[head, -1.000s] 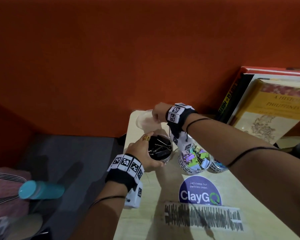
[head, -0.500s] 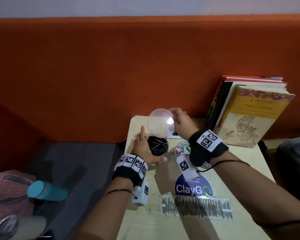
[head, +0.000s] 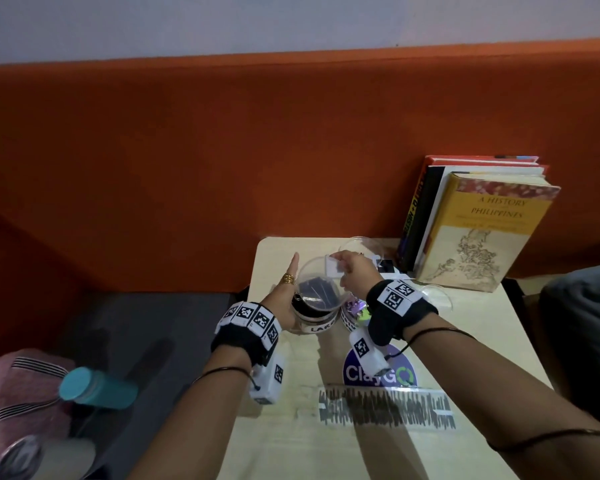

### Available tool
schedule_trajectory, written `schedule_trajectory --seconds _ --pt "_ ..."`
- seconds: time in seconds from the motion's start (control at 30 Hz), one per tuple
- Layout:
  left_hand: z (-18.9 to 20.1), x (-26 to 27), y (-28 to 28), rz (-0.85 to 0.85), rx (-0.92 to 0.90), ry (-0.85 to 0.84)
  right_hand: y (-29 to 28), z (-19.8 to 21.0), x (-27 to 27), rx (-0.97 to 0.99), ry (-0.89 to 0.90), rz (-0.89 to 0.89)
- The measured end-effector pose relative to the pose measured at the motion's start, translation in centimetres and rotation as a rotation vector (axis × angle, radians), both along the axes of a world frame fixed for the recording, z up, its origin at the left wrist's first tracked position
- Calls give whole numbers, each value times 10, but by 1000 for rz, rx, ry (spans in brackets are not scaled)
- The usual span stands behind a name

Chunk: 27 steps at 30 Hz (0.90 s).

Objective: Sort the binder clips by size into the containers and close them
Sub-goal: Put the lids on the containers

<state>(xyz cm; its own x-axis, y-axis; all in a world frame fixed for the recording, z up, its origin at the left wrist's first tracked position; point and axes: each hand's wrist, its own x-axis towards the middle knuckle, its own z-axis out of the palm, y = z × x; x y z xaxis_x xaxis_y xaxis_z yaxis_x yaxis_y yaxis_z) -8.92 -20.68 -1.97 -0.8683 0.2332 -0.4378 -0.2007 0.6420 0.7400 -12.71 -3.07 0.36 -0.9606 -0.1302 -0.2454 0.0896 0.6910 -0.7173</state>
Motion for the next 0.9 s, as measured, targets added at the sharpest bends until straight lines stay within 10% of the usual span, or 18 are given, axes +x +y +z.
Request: schedule_trajectory --seconds 0.67,0.9 --pt "-19 11 6 119 95 126 -14 -1 21 334 -31 378" --pt "-26 12 5 -33 -346 237 -20 -1 19 514 9 483"
